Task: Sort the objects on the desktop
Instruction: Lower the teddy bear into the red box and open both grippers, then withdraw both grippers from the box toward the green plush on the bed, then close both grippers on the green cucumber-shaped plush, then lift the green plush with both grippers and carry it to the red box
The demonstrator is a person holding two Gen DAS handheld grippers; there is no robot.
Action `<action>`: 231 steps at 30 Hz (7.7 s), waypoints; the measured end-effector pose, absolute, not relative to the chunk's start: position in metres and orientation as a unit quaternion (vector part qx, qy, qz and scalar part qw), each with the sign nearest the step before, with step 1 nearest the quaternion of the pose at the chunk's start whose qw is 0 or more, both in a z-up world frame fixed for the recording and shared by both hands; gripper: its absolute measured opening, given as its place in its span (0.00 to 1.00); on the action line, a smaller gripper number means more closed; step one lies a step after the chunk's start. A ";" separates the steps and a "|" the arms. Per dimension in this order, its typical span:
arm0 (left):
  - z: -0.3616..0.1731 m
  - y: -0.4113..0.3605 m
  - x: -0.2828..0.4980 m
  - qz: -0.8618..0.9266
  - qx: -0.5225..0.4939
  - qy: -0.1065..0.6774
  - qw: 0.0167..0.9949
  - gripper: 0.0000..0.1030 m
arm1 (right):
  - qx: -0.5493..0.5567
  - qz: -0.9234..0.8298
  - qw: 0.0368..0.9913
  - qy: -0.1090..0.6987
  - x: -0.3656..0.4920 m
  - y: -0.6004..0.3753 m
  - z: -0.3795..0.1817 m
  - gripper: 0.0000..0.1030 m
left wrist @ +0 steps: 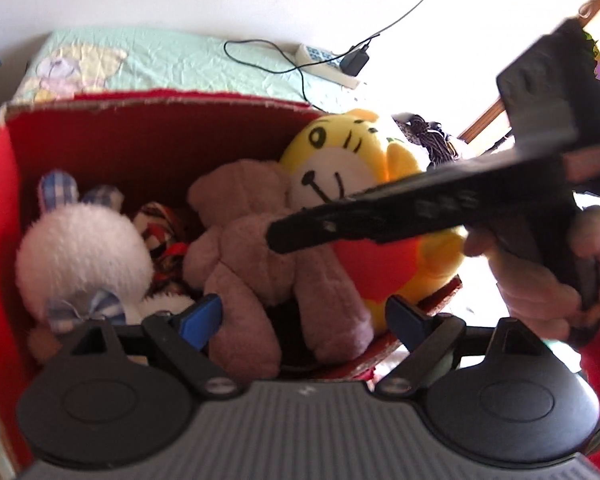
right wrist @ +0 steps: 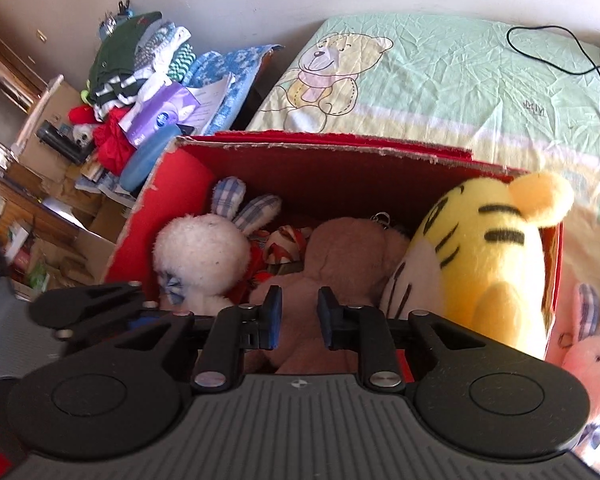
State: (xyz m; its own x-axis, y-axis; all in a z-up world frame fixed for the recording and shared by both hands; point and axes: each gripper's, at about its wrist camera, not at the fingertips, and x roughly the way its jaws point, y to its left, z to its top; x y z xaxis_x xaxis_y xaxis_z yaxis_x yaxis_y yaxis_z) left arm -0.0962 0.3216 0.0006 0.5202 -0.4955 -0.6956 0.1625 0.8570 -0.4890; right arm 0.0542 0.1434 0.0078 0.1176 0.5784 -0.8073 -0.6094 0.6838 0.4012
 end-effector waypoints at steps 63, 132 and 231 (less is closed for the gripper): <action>0.003 0.288 -0.110 -0.012 -0.109 0.476 0.873 0.86 | 0.059 0.328 0.837 0.434 -0.010 0.113 -0.001 0.15; 0.028 0.018 -0.039 -0.069 -0.059 0.409 0.908 0.85 | 0.274 0.288 0.827 0.398 0.038 -0.192 -0.024 0.34; 0.072 0.088 -0.106 -0.185 -0.069 0.341 0.919 0.75 | 0.347 0.281 0.826 0.343 -0.048 -0.148 0.028 0.52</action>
State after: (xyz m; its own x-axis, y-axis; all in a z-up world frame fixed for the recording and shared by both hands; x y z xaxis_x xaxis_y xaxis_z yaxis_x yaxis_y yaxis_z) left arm -0.1064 0.0880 0.0720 0.6983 -0.3879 -0.6017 0.2930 0.9217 -0.2542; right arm -0.0479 -0.1479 0.0280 0.6066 0.7026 -0.3719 -0.2264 0.6011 0.7664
